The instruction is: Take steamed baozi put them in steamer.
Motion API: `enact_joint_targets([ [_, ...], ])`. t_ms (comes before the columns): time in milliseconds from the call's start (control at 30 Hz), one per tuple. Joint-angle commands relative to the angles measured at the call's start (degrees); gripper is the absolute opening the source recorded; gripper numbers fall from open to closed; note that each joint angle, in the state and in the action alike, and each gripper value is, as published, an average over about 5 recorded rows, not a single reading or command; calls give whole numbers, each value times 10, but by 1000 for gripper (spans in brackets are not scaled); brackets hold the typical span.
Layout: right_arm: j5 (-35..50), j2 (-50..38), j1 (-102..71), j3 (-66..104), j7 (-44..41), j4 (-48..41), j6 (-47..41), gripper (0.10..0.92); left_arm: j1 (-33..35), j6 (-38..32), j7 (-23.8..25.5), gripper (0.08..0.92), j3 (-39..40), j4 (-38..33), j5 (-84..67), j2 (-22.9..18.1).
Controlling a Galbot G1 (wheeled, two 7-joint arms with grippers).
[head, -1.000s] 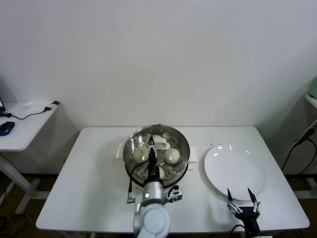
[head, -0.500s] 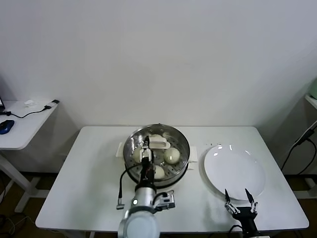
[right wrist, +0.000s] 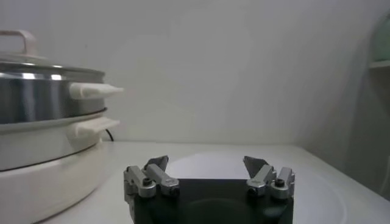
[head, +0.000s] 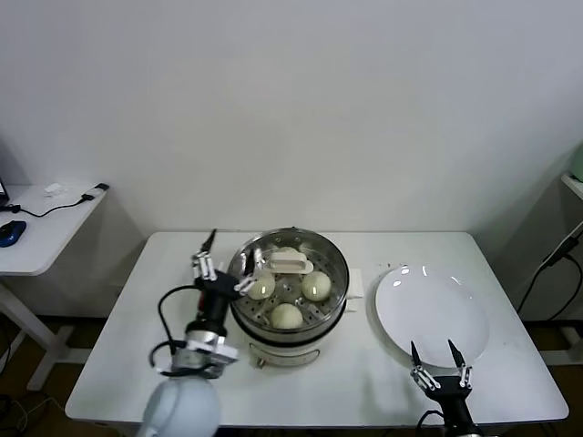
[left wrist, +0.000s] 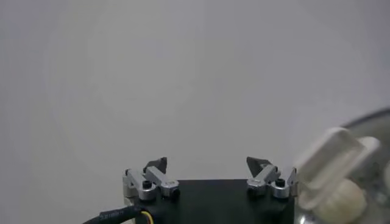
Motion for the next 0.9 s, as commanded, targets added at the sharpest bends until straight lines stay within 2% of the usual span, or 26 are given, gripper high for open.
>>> enact_joint_targets([
  [33, 9, -1, 3, 1, 4, 0, 38, 823, 110, -196, 4, 823, -244, 34, -534, 61],
  [167, 8, 0, 3, 4, 6, -2, 40, 823, 137, -244, 22, 823, -230, 88, -539, 68],
  [467, 11, 13, 3, 9, 4, -6, 45, 823, 157, -321, 37, 823, -179, 189, -500, 55],
  [900, 11, 16, 6, 10, 4, -11, 45, 823, 177, -347, 40, 823, -150, 201, -465, 43],
])
